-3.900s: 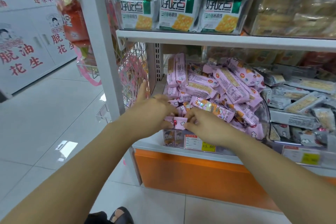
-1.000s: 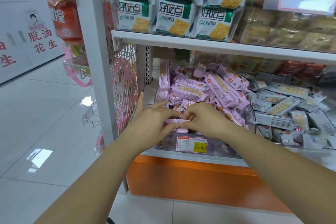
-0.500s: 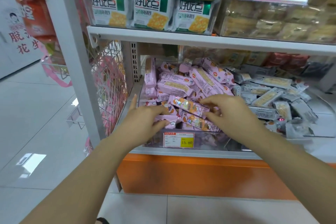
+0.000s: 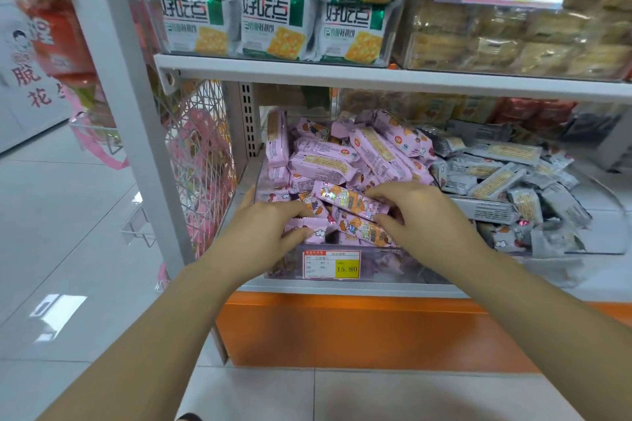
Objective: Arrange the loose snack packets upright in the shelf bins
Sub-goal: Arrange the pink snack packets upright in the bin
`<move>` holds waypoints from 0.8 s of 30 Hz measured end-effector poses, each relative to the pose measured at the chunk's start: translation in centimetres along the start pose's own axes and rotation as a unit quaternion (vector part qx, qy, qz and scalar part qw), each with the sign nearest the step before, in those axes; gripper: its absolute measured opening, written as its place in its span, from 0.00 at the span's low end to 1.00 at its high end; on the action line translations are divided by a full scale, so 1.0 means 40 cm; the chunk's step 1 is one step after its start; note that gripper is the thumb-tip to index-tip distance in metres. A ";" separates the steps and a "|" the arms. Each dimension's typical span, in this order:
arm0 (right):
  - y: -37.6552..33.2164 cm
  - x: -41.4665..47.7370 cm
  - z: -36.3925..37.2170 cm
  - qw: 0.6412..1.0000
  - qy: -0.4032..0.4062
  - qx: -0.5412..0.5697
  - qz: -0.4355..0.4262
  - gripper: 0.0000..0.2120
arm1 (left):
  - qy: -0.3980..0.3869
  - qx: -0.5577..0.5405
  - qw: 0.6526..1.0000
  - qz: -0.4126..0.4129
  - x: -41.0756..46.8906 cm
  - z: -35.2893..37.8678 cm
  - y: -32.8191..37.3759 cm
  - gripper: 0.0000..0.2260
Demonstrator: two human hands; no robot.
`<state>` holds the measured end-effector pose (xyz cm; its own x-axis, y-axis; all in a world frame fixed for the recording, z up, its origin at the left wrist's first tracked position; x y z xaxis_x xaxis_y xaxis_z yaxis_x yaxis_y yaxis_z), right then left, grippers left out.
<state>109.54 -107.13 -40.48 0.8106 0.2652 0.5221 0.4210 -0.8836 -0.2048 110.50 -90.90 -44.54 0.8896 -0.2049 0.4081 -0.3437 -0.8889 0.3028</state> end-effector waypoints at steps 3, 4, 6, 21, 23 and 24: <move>-0.007 0.006 -0.061 0.993 0.115 -0.001 -0.034 0.12 | -0.002 -0.001 1.000 0.000 -0.002 -0.001 0.002 0.14; -0.002 0.010 -0.072 0.989 0.141 -0.023 -0.037 0.13 | -0.002 -0.002 1.000 -0.001 -0.003 -0.001 0.001 0.14; 0.020 0.024 -0.073 0.984 0.159 -0.074 -0.027 0.19 | -0.003 -0.007 1.000 -0.004 -0.004 -0.001 0.002 0.14; 0.082 -0.012 -0.206 0.927 0.312 0.190 0.090 0.08 | -0.005 0.008 1.000 -0.001 -0.004 -0.004 0.000 0.15; 0.099 -0.022 -0.180 0.900 0.259 0.307 0.168 0.06 | -0.003 0.001 1.000 0.005 -0.005 -0.004 0.002 0.15; 0.103 -0.025 -0.164 0.886 0.233 0.351 0.194 0.06 | 0.001 -0.008 1.000 0.008 -0.006 -0.004 0.004 0.15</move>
<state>107.78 -113.57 -36.40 0.7619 -0.3393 0.5517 0.4296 -0.3727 -0.8225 110.20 -90.92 -44.46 0.8833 -0.2192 0.4143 -0.3634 -0.8785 0.3101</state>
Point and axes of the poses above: each hand's wrist, its own x-axis towards the middle knuckle, its own z-axis out of the palm, y = z × x, the point moved 10 cm from there along x, towards the middle knuckle, and after that the axes turned 12 degrees about y, right-handed, at the moved point
